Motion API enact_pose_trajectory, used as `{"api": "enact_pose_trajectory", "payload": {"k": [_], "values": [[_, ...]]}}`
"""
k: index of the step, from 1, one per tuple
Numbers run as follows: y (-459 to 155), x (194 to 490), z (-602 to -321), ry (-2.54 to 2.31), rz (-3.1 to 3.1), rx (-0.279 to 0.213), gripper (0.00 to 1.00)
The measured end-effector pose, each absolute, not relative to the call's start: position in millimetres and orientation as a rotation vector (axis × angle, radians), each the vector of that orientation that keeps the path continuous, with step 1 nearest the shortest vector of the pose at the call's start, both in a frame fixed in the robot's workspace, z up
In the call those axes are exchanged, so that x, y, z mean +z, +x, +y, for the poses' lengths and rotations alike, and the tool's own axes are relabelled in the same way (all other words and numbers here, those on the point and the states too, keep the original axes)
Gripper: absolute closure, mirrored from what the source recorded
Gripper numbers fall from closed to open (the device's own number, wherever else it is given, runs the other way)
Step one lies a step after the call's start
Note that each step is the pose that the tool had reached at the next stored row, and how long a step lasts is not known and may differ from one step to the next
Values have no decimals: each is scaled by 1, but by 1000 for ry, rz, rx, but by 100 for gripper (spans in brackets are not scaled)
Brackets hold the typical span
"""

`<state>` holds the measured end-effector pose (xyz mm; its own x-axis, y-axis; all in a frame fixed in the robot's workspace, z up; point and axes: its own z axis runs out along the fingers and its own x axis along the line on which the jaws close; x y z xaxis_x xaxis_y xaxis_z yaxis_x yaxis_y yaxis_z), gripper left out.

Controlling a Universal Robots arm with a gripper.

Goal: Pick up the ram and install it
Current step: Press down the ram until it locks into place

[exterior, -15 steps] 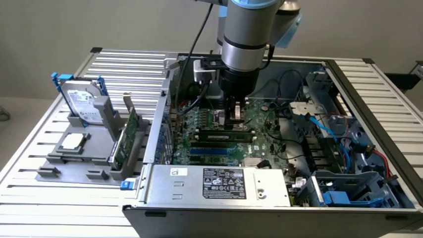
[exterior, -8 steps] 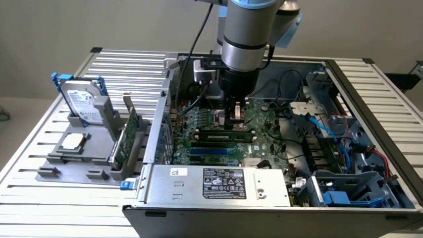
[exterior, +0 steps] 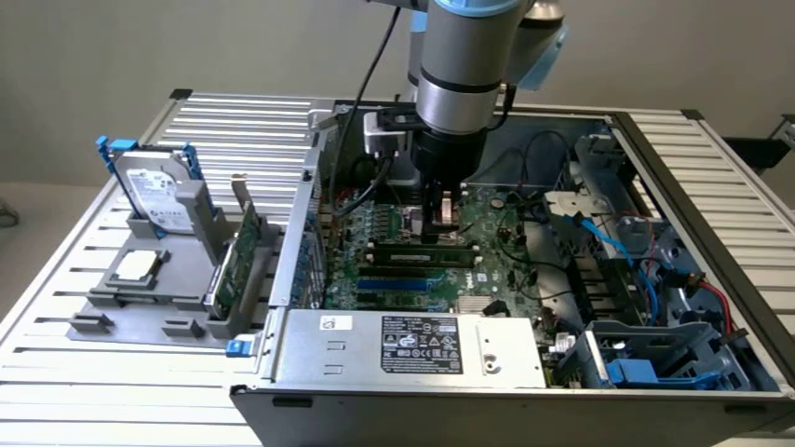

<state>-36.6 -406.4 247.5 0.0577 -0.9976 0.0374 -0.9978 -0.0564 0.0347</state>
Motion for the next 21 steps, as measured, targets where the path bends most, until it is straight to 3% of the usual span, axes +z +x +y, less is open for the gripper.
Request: {"api": "enact_pose_trajectory", "payload": {"k": [21], "values": [[-60, 234, -406, 2235, -2111, -22, 89]]}}
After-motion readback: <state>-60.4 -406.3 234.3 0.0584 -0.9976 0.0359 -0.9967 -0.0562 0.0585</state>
